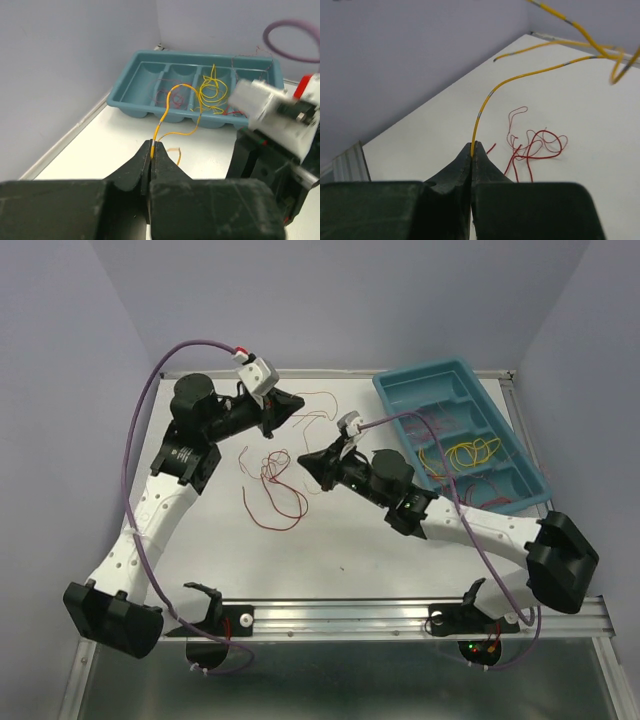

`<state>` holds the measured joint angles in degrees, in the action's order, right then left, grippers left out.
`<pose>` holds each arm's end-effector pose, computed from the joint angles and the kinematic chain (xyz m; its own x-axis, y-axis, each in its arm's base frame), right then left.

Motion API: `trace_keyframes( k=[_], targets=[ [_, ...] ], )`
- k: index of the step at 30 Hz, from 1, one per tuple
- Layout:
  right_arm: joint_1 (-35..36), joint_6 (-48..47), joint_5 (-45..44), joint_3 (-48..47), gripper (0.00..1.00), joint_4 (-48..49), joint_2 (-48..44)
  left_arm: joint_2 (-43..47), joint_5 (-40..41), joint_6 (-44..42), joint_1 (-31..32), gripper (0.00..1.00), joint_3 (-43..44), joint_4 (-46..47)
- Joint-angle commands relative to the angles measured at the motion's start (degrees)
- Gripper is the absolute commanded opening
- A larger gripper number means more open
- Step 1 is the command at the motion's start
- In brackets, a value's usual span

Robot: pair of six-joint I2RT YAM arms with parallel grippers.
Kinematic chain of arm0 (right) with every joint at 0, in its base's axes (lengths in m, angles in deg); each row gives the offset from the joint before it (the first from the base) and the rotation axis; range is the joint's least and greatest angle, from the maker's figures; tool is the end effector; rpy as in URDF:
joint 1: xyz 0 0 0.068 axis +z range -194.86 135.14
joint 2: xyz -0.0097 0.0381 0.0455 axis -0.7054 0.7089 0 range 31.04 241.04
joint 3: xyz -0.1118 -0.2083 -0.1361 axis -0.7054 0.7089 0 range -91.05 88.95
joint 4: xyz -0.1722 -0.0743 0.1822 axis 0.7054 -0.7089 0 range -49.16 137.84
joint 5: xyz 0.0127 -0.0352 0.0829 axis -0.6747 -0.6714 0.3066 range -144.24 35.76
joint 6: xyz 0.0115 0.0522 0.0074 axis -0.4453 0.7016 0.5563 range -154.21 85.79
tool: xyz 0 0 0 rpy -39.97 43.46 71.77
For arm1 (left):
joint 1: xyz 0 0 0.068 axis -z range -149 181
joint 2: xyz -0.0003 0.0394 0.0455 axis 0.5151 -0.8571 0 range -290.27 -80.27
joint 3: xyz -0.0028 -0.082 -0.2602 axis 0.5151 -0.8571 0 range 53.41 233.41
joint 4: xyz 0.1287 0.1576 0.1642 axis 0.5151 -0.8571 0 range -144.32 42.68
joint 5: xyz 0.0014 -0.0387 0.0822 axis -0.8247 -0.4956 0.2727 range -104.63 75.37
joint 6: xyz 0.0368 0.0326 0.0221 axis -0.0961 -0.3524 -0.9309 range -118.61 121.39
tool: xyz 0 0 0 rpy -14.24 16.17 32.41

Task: Untangle the cables
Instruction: Untie the cable.

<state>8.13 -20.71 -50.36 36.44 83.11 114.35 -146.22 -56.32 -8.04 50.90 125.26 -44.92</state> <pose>0.2026 0.2727 0.3103 -0.1500 0.1880 -0.9706 -0.8250 0.5172 0.2277 0.2266 -0.1072 0.4539 0.2770 0.0299 -0.9604 0.8390 0.4798 0.2569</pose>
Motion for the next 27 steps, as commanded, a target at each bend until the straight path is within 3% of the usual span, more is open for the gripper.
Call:
trace_keyframes(
  k=[1,5,10,17,24,27],
  targets=[
    [0.4,3.2,-18.3,1.9,0.0,-5.7,-7.8,-4.6,-6.0,0.1,1.1,0.11,-0.5,3.2],
    [0.1,3.5,-28.2,0.7,0.01,-12.8,-11.4,-9.2,-9.8,-0.7,5.6,0.13,-0.2,3.2],
    [-0.6,4.3,-32.1,2.3,0.0,-17.6,-15.0,-12.0,-7.8,-2.4,10.8,0.13,-1.3,3.8],
    [-1.5,2.9,-35.3,4.3,0.01,-20.1,-19.2,-13.9,-9.0,1.8,13.4,0.15,-0.8,8.1],
    [-1.5,-1.3,-33.3,6.6,0.21,-20.9,-19.9,-15.6,-2.2,2.8,14.1,0.15,2.4,2.8],
    [-1.4,-1.6,-30.2,7.5,0.21,-19.6,-20.4,-15.7,-1.2,2.8,14.0,0.15,2.6,2.4]
  ],
)
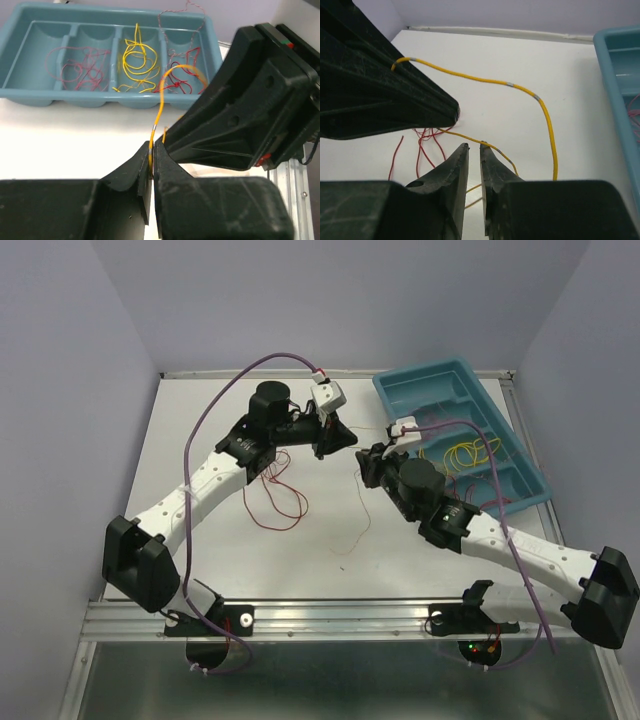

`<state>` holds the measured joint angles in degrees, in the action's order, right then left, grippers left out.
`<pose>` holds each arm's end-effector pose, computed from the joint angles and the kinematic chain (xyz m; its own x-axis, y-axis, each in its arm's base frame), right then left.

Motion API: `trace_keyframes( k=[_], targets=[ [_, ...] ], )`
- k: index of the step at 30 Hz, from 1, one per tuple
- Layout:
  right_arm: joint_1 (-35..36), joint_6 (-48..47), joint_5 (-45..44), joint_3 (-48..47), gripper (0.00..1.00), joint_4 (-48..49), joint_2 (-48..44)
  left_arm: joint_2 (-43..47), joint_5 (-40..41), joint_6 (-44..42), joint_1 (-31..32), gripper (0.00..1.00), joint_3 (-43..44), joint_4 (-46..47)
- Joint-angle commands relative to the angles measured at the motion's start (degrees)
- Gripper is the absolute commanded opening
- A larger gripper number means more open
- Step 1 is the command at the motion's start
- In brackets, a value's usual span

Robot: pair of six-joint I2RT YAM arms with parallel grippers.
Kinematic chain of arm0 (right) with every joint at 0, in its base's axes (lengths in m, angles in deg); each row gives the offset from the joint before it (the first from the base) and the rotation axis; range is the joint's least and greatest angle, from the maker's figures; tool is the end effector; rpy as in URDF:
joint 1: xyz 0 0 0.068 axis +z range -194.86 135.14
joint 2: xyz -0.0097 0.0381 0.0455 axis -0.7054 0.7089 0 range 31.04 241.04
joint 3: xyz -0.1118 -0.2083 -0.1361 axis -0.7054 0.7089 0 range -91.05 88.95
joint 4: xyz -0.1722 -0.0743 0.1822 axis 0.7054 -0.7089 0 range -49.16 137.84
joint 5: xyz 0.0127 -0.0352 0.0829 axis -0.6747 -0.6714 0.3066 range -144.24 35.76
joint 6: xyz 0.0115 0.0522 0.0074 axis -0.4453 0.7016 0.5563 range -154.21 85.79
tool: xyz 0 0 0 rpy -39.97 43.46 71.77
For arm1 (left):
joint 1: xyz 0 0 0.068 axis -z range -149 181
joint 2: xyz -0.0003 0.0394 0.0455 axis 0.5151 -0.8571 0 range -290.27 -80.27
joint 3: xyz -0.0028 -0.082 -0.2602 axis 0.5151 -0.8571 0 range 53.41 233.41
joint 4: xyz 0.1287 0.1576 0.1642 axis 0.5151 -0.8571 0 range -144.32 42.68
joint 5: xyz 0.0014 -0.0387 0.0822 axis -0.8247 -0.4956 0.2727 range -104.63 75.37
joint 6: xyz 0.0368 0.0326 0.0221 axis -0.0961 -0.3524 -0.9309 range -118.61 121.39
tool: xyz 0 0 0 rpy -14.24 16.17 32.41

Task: Untangle the cables
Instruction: Untie the cable.

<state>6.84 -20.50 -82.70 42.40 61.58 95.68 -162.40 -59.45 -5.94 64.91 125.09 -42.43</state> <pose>0.1767 0.1963 0.3250 -0.1395 0.1596 -0.9773 -0.3728 0.9058 0.2012 0.2636 -0.2074 0.3799 0.0450 0.0788 -0.9959 0.9802 0.1888 0.0593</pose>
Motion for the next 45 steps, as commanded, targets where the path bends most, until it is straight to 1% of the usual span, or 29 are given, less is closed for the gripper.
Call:
trace_keyframes(
  k=[1,5,7,8,10,11,16,18,21,26,30,35,38,42,45],
  targets=[
    [-0.2,-1.8,2.7,1.9,0.22,2.7,-2.0,0.5,2.1,0.5,0.1,0.15,2.6,0.1],
    [-0.1,-2.4,2.9,3.2,0.22,4.9,-2.9,0.2,1.6,1.1,0.1,0.15,2.2,0.6],
    [-0.1,-2.9,2.4,3.5,0.37,4.9,-3.0,0.0,2.1,0.8,0.1,0.15,2.2,0.0],
    [-0.1,-3.3,3.7,4.0,0.54,5.1,-3.6,0.1,2.9,0.0,0.1,0.15,2.3,-0.3],
    [-0.1,-3.6,5.1,4.9,0.69,5.5,-4.3,0.2,3.9,-0.7,0.1,0.15,2.3,-0.7],
    [-0.2,-3.6,6.4,5.6,0.79,5.6,-4.7,0.2,4.4,-0.9,0.1,0.15,2.3,-0.8],
    [-0.1,-5.5,7.1,7.1,0.94,5.2,-7.9,-0.1,6.5,-2.8,0.1,0.15,2.6,-2.1],
    [-0.2,-6.3,5.1,7.2,1.0,4.6,-9.0,-0.4,7.0,-3.2,0.2,0.15,2.8,-3.0],
    [-0.1,-7.7,3.4,6.6,1.0,3.5,-8.3,-0.6,7.3,-4.4,0.1,0.15,3.6,-4.6],
    [-0.1,-7.3,3.0,3.5,1.0,1.6,-3.4,-0.1,7.8,-4.8,0.2,0.15,3.6,-4.8],
    [-0.1,-7.8,2.1,2.0,1.0,1.6,0.6,0.9,6.5,-5.1,0.2,0.15,3.4,-5.8],
    [-0.2,-10.2,3.7,-0.2,1.0,2.2,3.8,1.4,5.6,-5.3,0.3,0.15,3.5,-7.2],
    [-0.1,-11.1,4.3,-0.3,1.0,5.1,4.9,1.5,4.7,-5.1,0.4,0.15,3.6,-7.7],
    [-0.1,-12.3,5.4,1.5,1.0,11.5,4.9,1.8,4.0,-4.4,0.5,0.15,3.4,-7.8],
    [-0.1,-12.0,3.6,0.3,1.0,11.7,7.1,2.1,3.4,-3.4,0.5,0.15,3.2,-7.3]
  ],
)
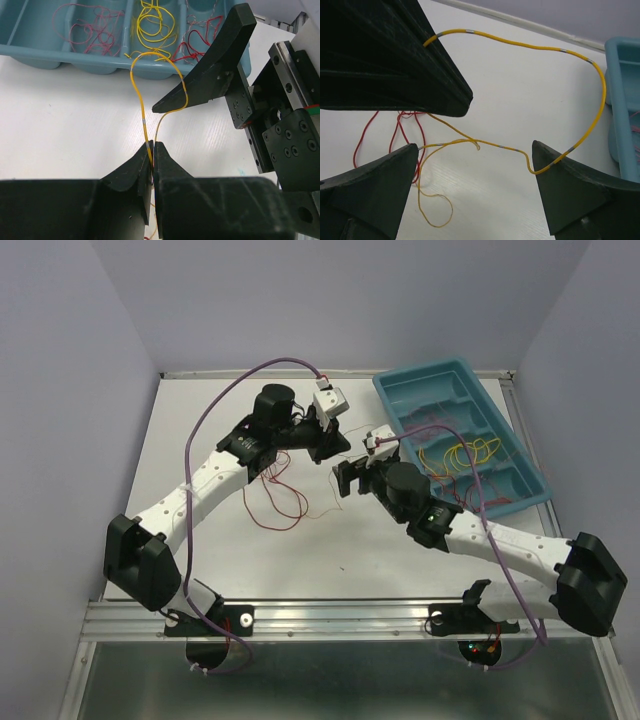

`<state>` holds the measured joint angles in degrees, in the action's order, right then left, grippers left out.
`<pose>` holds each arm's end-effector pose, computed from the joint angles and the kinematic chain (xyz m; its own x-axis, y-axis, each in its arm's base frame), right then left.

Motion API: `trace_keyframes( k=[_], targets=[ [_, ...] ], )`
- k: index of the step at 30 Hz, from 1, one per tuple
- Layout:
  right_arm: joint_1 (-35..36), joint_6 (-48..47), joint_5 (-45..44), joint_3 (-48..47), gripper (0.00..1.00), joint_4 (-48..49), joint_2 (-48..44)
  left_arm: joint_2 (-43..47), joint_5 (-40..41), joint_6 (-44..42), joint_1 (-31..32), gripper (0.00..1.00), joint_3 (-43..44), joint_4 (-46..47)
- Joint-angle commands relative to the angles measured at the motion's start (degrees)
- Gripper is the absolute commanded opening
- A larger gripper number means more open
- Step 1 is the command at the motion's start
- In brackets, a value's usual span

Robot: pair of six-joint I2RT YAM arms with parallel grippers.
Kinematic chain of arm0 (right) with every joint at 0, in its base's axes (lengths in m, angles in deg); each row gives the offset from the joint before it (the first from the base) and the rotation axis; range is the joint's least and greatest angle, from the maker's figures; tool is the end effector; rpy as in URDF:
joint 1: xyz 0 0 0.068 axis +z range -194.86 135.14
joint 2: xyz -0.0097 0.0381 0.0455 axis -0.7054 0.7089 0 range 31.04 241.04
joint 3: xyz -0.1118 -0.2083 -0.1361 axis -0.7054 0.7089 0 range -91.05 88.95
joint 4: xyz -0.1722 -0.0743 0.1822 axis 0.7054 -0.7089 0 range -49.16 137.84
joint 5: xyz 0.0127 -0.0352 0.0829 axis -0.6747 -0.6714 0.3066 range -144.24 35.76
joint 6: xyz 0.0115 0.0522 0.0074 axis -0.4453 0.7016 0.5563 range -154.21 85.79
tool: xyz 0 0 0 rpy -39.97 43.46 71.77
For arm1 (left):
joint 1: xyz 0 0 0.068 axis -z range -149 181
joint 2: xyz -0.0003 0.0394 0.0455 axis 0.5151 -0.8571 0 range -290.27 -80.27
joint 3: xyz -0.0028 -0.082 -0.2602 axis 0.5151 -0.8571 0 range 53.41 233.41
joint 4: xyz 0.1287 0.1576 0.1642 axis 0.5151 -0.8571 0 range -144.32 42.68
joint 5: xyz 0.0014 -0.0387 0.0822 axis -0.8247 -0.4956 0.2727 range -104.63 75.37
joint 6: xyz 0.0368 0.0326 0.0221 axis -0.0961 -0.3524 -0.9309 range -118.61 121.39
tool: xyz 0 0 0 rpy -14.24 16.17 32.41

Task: Untangle the cables
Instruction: Untie the cable, then place the cable in the bin.

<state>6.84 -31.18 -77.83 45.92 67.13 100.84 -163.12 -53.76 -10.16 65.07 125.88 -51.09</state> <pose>0.1851 0.2112 0.2905 -0.1058 -0.0556 -0.9928 -0.4682 0.8836 0.0004 0.2670 -0.2077 0.3654 -0.0099 0.1942 -0.9809 0.9629 0.2663 0.0430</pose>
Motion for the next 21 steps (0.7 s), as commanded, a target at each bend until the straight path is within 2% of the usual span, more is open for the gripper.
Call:
trace_keyframes(
  k=[1,2,5,6,8,9,10,14,17,18,20,21],
  targets=[
    [-0.2,-1.2,-1.8,-3.6,1.0,6.3,2.4,2.9,-2.6,1.2,0.3,0.15,2.2,1.5],
    [-0.1,-1.1,-2.2,-3.8,0.98,6.6,3.1,3.0,-2.9,1.4,0.2,0.15,2.0,1.7],
    [-0.2,-1.0,-4.2,-4.6,0.74,8.2,5.3,3.1,-3.9,2.6,0.3,0.15,1.5,2.7],
    [-0.2,-0.9,-5.0,-4.8,0.59,8.7,6.0,3.1,-4.1,2.8,0.3,0.15,1.5,2.7],
    [-0.1,-1.0,-6.1,-4.8,0.42,9.5,6.6,3.3,-4.3,2.8,0.2,0.15,1.5,2.7],
    [-0.1,-0.9,-6.5,-4.2,0.12,10.7,6.7,3.5,-4.2,2.8,0.3,0.15,1.4,2.7],
    [-0.1,-0.7,-6.7,-3.8,0.01,11.5,6.6,3.5,-3.9,2.8,0.3,0.15,1.4,2.9],
    [-0.1,0.0,-5.9,-1.5,0.0,13.1,4.9,3.1,-2.4,2.5,0.3,0.17,1.4,3.1],
    [-0.1,1.7,-8.1,0.1,0.0,12.4,2.0,3.1,0.6,2.2,-0.1,0.36,0.5,3.9],
    [-0.2,3.5,-10.5,0.1,0.01,10.0,0.4,3.3,2.6,2.8,-0.3,0.49,0.1,6.4],
    [-1.4,5.2,-11.6,-1.4,0.0,3.8,-1.4,3.8,3.7,3.9,-1.4,0.57,-1.3,9.2],
    [-2.0,5.8,-12.2,-2.0,0.01,2.3,-1.9,4.1,4.4,4.3,-1.9,0.71,-1.8,10.1]
  ],
)
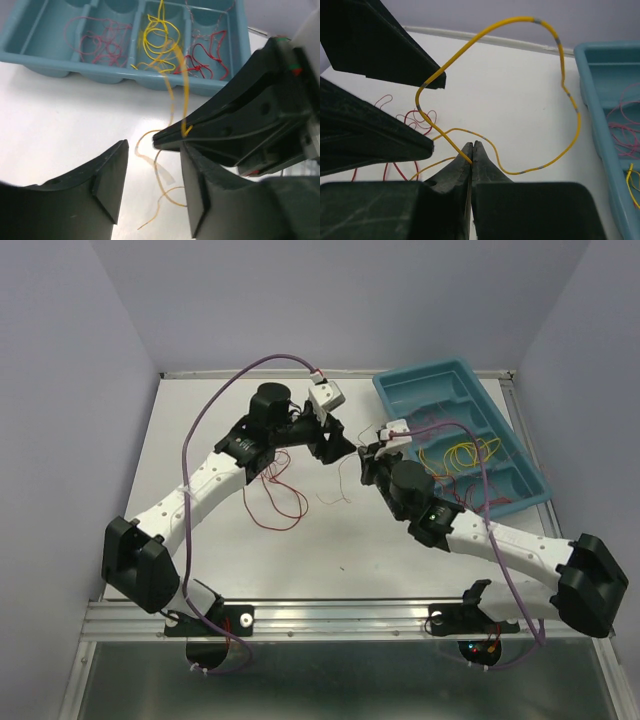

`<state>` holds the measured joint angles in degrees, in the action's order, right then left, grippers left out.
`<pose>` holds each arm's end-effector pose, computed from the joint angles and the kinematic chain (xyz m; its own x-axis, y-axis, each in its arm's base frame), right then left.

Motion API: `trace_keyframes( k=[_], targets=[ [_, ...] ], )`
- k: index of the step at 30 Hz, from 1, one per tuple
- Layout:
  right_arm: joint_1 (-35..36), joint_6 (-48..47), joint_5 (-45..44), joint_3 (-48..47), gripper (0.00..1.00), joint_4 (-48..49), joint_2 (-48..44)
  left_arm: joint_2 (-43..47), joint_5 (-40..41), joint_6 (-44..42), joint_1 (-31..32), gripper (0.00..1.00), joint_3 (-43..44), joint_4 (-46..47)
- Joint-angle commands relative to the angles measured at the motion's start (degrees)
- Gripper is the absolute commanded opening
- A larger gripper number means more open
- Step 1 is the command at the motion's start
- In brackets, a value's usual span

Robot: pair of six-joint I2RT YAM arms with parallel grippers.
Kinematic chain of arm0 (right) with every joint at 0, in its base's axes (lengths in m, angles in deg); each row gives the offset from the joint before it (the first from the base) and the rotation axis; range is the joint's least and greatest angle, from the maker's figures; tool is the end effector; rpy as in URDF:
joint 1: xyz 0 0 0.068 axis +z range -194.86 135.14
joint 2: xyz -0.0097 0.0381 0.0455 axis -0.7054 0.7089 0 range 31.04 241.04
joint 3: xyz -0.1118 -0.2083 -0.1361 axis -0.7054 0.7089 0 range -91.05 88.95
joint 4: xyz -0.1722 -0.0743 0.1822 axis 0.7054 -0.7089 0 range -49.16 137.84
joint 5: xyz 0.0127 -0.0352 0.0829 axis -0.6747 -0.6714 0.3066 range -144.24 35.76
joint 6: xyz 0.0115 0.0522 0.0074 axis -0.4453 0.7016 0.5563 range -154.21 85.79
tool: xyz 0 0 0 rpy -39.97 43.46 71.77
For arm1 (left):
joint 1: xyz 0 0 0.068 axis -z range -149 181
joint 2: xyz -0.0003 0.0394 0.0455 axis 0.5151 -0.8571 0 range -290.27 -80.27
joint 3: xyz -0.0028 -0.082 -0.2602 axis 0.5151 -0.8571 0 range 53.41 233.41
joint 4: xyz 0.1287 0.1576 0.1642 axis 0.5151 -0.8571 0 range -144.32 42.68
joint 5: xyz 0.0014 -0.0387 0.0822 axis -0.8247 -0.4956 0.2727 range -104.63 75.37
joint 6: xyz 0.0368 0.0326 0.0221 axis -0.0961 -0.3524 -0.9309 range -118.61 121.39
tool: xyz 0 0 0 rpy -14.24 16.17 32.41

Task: Untangle the cables
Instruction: Place the cable in the bin.

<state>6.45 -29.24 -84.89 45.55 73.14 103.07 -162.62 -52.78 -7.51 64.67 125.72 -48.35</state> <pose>0.1936 0.2125 0.2937 -0.0670 0.0358 -0.9971 -0.3487 0.9355 0.0570 0.2680 -0.2050 0.3719 -0.0123 0.1544 -0.9879 0.9539 0.2981 0.0347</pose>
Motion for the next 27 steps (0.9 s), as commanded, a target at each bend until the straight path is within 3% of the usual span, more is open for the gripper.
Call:
trace_keyframes(
  k=[1,10,21,27],
  targets=[
    [-2.1,4.3,-6.9,-2.0,0.0,-5.1,-4.5,3.9,3.3,2.1,-1.9,0.76,-1.9,8.1],
    [-18.2,11.6,-6.3,-9.8,0.0,-17.1,-7.6,4.7,0.8,4.2,-5.0,0.78,-3.8,10.4],
    [-30.7,13.0,-2.1,-22.6,0.01,-23.8,-5.2,5.1,-1.0,4.7,-5.0,0.78,-4.8,11.1],
    [-43.5,16.9,8.8,-25.0,0.01,-25.1,-4.0,4.9,-1.4,4.6,-5.0,0.78,-4.9,11.1]
  ],
)
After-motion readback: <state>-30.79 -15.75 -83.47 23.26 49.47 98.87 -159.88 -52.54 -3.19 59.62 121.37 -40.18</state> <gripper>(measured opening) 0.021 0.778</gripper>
